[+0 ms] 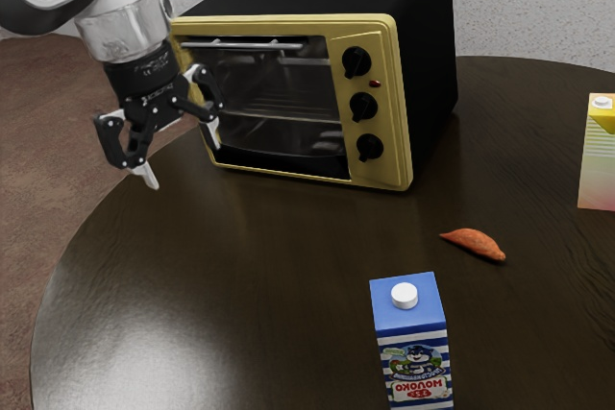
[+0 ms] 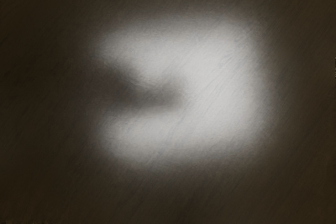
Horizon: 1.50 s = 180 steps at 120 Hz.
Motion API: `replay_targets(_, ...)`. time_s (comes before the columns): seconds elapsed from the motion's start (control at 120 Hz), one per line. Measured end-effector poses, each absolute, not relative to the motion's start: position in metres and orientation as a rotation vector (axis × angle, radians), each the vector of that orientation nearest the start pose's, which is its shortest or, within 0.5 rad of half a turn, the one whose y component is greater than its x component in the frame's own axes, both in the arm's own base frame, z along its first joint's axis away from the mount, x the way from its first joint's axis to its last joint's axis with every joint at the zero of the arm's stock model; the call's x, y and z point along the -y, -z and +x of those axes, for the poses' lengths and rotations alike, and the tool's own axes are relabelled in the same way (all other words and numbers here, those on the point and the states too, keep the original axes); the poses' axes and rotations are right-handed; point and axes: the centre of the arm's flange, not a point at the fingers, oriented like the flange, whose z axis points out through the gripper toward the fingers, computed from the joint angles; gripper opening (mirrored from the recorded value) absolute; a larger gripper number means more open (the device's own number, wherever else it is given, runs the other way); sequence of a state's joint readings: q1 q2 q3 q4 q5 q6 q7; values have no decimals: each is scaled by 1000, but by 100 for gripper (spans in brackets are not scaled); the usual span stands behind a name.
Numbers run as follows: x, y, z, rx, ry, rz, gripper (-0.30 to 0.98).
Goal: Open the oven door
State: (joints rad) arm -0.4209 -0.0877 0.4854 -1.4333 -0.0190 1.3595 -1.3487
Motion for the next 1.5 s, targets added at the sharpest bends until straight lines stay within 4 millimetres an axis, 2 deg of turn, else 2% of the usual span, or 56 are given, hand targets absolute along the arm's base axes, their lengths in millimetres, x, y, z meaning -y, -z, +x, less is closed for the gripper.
replay_targets(0.1,-55,-710,505,2217,-29,-2323,69)
replay_targets(0.142,-59,-703,513,2268,-20,-2265,69)
replay_targets(0.208,-77,-692,539,2382,65,-2148,69)
replay_targets(0.3,-113,-716,588,2562,349,-2012,69)
replay_targets(0.358,-131,-714,614,2638,447,-1991,69)
replay_targets(0.467,-127,-692,657,2700,544,-2046,69)
replay_targets(0.592,-114,-702,684,2756,719,-2112,69)
replay_targets(0.75,-127,-697,697,2823,808,-2097,69)
replay_targets(0.875,-150,-695,697,2873,845,-2044,69)
replay_targets(0.95,-155,-691,698,2887,850,-2032,69)
replay_targets(1.042,-158,-681,704,2892,842,-2028,69)
replay_targets(1.208,-187,-664,707,2922,838,-1961,69)
replay_targets(1.333,-190,-657,711,2929,835,-1960,69)
replay_targets(1.5,-203,-653,710,2946,846,-1933,69)
